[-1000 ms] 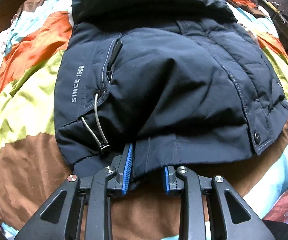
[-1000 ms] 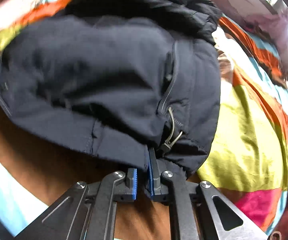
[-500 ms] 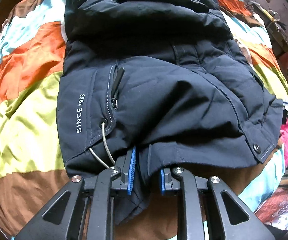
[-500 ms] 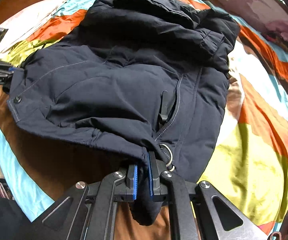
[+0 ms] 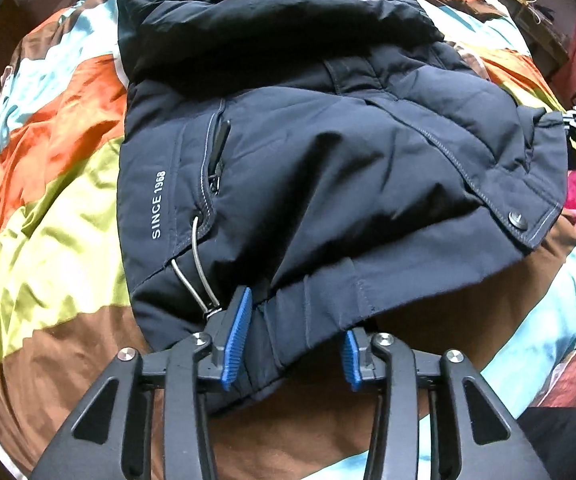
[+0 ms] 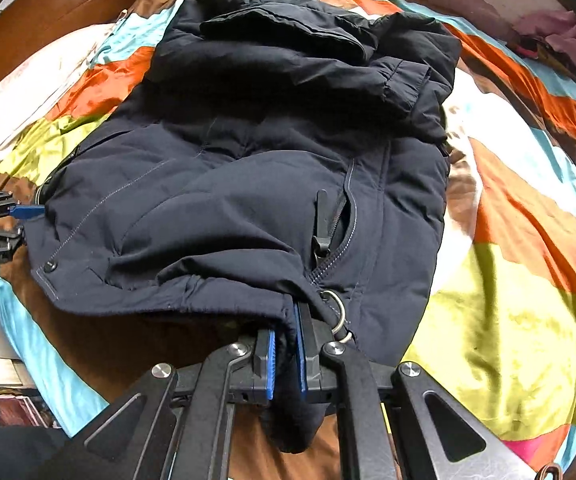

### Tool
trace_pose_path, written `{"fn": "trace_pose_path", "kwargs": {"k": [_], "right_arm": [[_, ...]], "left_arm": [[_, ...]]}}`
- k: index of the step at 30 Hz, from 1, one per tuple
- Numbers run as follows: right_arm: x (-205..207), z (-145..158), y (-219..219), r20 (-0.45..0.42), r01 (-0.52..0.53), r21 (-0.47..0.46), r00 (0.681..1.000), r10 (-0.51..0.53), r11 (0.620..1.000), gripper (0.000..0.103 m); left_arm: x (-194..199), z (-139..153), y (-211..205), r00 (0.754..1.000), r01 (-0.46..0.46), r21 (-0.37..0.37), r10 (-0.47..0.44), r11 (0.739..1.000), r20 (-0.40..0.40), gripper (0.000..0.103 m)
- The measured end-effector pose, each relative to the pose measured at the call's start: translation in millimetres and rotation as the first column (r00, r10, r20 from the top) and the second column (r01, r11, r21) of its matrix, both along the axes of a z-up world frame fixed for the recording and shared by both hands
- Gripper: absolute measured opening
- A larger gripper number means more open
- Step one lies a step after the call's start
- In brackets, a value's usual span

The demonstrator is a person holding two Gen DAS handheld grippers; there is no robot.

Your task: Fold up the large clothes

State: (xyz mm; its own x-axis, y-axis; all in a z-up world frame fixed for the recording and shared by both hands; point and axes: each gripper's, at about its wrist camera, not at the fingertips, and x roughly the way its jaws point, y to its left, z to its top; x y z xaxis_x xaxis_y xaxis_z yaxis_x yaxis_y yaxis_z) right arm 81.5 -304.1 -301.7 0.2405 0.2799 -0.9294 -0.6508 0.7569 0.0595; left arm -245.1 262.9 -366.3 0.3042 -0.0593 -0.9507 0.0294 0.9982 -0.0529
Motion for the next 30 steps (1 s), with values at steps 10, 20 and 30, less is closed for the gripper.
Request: {"fn": "trace_pose_path", "kwargs": {"k": [10, 20, 30], "right_arm": [[1.9, 0.1, 2.6, -0.006, -0.013, -0.009, 1.000, 0.013, 1.000, 0.008], [1.3, 0.6, 2.3, -0.009, -0.020, -0.015, 1.000, 0.020, 1.000, 0.008], [5.1, -1.7, -3.9, -0.057, -0.021, 0.016, 0.998, 0.022, 1.000, 0.008]], "left_arm": [[6.2, -8.1, 8.9, 0.997, -0.067, -0.075, 0.065, 0.995, -0.035, 0.032], [11.5, -1.9, 4.5, 0.997, -0.062, -0.072, 0.060, 0.995, -0.042, 0.017], [16.2, 3.3, 6.9, 0.990, -0.129, -0.067, 0.125, 0.989, -0.062, 0.014]]}}
